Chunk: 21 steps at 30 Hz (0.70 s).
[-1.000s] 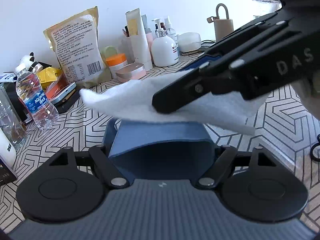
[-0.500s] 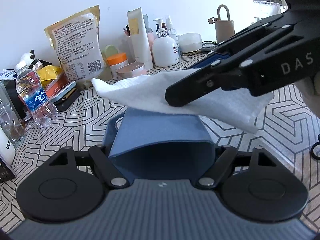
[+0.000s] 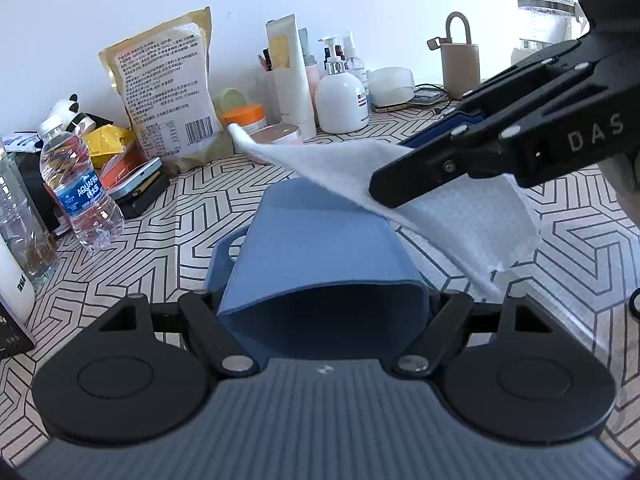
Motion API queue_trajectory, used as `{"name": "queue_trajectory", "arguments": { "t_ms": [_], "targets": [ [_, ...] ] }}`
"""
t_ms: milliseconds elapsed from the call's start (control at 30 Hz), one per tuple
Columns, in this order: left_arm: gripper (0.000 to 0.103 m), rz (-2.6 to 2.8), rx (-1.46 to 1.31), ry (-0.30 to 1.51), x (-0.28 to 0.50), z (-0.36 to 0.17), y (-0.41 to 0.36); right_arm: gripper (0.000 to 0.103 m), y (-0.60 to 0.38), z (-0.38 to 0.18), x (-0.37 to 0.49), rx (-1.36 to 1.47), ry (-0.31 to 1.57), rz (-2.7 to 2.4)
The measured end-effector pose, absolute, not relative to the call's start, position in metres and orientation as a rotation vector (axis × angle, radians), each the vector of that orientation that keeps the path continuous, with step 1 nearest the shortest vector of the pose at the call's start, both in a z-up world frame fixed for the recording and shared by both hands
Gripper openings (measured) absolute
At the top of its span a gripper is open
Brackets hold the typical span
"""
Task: Clean container
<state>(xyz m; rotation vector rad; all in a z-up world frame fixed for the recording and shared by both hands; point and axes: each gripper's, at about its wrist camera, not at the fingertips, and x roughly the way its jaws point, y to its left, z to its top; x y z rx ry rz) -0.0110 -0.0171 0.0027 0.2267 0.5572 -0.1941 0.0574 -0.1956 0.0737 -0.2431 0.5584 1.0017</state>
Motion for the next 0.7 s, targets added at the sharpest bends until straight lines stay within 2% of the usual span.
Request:
{"name": "queue_trajectory", "arguments": {
  "t_ms": [400,700],
  "targets": [
    [0.078,-0.184,0.213,0.554,-0.014,0.002,-0.022,0.02,-0.164,0.037,0.07,-0.383,0.691,0.932],
    [0.078,-0.177,0.207,0.56,-0.009,0.002,-0.02,0.02,-0.181,0.064,0.059,-0.298,0.58,0.985]
  ]
}}
